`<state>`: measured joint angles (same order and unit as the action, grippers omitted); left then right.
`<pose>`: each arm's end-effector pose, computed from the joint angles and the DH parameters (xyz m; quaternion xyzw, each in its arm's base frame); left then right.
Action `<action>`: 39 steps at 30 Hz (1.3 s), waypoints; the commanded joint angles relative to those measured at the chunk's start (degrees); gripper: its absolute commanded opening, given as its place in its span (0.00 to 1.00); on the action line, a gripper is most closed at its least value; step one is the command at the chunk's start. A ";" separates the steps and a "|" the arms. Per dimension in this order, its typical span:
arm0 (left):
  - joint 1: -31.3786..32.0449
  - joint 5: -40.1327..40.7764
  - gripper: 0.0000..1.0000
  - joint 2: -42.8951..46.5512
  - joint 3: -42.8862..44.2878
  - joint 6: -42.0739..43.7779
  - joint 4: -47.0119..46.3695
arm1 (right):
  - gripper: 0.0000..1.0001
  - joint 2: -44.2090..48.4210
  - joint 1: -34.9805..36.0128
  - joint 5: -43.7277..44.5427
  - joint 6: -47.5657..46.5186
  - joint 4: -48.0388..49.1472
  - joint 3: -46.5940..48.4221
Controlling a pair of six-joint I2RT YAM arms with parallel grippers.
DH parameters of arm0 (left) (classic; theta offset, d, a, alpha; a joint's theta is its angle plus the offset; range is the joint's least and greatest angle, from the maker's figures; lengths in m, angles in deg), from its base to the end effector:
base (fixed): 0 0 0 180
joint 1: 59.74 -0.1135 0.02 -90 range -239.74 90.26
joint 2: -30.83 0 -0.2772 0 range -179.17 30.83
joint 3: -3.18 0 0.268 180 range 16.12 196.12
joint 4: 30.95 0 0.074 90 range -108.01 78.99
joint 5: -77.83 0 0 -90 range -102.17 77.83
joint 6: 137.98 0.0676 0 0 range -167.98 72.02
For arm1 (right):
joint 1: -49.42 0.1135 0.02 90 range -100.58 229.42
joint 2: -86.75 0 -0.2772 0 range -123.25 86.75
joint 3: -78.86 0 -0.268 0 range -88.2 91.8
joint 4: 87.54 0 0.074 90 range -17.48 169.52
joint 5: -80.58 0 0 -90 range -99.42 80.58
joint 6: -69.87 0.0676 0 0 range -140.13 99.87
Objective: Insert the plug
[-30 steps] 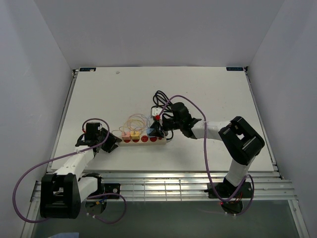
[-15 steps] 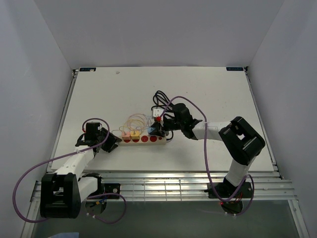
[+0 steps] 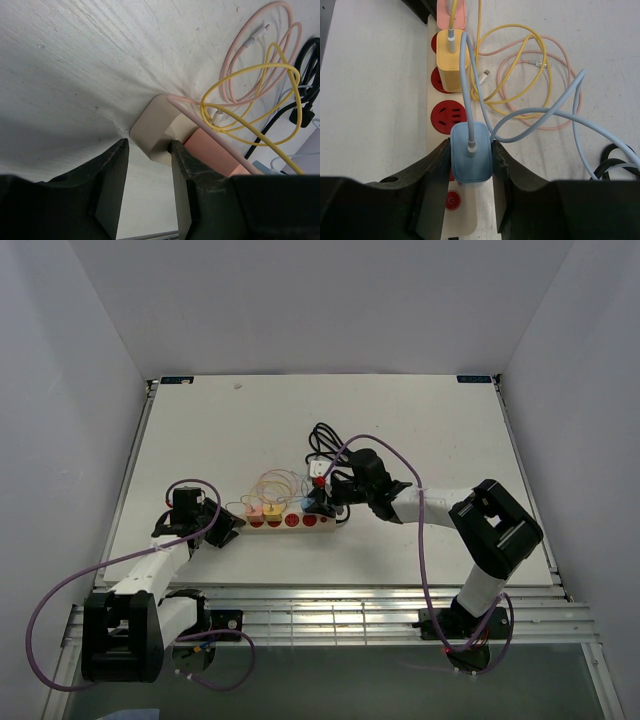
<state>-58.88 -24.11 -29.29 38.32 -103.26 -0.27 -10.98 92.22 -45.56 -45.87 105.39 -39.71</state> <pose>0.2037 -0.0170 0.1250 -0.4072 0.8591 -0.2258 0.2123 0.2600 0.2951 0.1785 -0.5881 0.5606 0.3338 0.4779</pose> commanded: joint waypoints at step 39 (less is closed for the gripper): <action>-0.34 1.57 0.50 2.46 -1.54 2.38 4.23 | 0.08 -6.68 1.67 13.46 10.61 24.39 -22.03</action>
<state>-58.88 -23.52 -27.02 37.70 -102.26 1.45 -12.51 94.54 -38.09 -39.16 138.74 -57.21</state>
